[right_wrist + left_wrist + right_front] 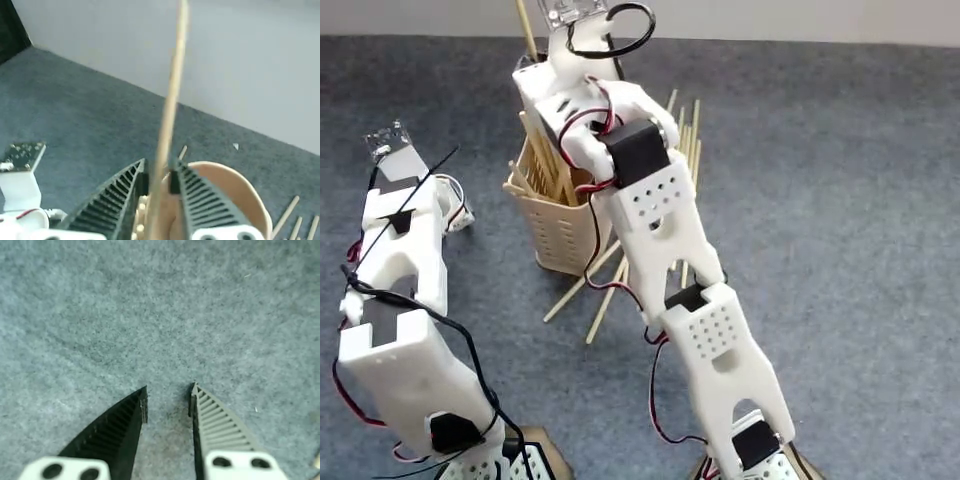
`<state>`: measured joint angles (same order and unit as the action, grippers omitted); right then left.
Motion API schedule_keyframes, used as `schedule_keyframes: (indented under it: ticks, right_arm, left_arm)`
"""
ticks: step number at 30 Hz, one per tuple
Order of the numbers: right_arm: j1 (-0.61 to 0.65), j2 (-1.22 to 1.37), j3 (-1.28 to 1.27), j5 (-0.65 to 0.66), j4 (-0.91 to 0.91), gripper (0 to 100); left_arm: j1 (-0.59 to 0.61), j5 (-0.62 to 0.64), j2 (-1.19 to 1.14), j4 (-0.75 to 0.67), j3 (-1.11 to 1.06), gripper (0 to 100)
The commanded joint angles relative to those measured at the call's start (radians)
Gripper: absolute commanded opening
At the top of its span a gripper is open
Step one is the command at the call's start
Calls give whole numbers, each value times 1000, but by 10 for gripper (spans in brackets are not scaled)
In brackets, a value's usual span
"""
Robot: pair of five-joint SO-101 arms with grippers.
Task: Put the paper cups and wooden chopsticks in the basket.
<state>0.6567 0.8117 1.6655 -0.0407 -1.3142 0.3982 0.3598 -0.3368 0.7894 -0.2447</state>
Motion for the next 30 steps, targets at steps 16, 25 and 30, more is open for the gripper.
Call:
schedule_keyframes:
  ticks: [16, 25, 30]
  right_arm:
    - [-12, -251, 93, 97, -455, 217]
    - [39, -197, 93, -29, -452, 217]
    - [61, -312, -171, -29, -453, 217]
  left_arm:
    - [-30, -6, -2, -20, 15, 168]
    - [-28, -6, -2, -20, 15, 168]
    - [-28, -6, -2, -20, 15, 168]
